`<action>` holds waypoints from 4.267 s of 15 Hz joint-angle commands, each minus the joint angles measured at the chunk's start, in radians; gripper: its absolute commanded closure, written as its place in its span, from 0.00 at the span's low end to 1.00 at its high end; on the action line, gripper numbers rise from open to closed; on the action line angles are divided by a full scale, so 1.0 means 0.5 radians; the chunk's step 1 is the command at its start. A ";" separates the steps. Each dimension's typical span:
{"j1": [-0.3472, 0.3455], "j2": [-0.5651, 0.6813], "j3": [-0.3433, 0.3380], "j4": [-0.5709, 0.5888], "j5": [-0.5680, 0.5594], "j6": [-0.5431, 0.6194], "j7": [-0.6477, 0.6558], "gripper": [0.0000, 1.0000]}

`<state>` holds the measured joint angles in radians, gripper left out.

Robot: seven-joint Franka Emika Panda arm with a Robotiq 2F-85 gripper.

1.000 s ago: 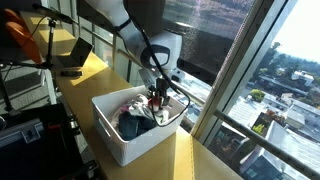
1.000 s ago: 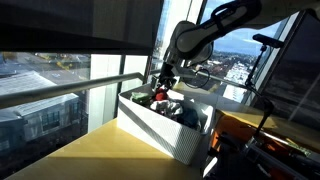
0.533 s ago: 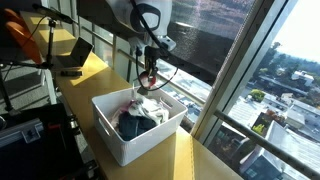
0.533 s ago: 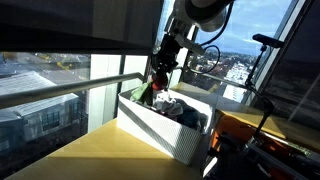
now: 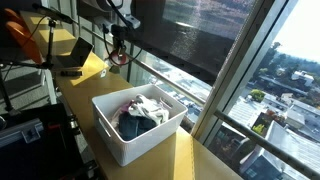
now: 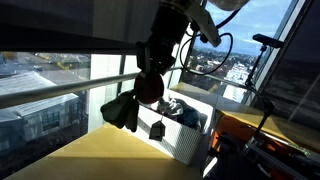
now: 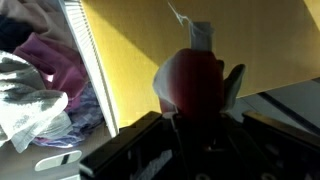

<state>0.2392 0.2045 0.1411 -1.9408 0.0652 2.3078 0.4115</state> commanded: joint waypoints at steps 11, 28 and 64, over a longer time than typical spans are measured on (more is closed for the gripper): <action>-0.193 -0.291 -0.049 -0.392 0.270 0.262 -0.169 0.01; -0.543 0.510 -0.333 -0.315 0.145 0.754 -0.454 0.00; 0.058 -0.550 0.539 0.842 -0.547 -0.524 0.090 0.95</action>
<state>0.2661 -0.1480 0.3873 -1.7130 -0.1340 2.1289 0.4440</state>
